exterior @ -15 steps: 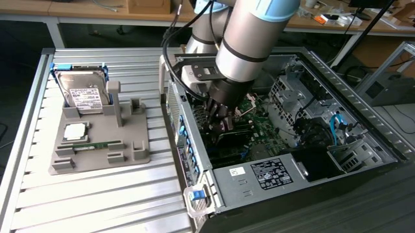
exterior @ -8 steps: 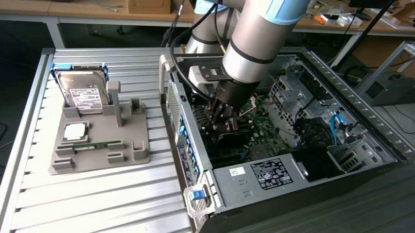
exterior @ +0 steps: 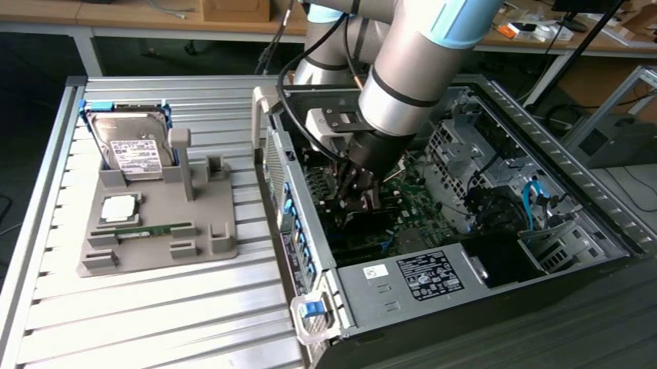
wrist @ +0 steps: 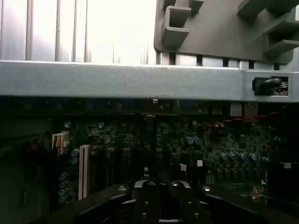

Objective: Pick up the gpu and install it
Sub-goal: 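Press down on the gpu until it lock into place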

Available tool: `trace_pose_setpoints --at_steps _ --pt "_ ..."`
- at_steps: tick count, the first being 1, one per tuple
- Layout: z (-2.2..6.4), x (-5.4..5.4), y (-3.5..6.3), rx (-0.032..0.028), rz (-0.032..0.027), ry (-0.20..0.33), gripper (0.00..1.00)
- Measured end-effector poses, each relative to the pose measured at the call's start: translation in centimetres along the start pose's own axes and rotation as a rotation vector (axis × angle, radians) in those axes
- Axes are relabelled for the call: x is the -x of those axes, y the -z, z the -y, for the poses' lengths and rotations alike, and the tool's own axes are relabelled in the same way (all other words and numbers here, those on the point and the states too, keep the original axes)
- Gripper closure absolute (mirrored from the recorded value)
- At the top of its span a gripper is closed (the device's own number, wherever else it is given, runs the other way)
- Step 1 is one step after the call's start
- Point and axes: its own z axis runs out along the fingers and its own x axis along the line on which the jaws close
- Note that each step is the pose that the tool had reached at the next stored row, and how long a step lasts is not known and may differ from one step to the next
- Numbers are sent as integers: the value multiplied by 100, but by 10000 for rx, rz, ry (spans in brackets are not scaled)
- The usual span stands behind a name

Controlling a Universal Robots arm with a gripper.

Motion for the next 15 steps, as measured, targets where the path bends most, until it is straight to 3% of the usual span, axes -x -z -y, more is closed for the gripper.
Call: trace_pose_setpoints --at_steps 7,15 --pt "15 -4 -47 80 -3 -4 89" --pt "18 -13 -56 107 -17 -8 89"
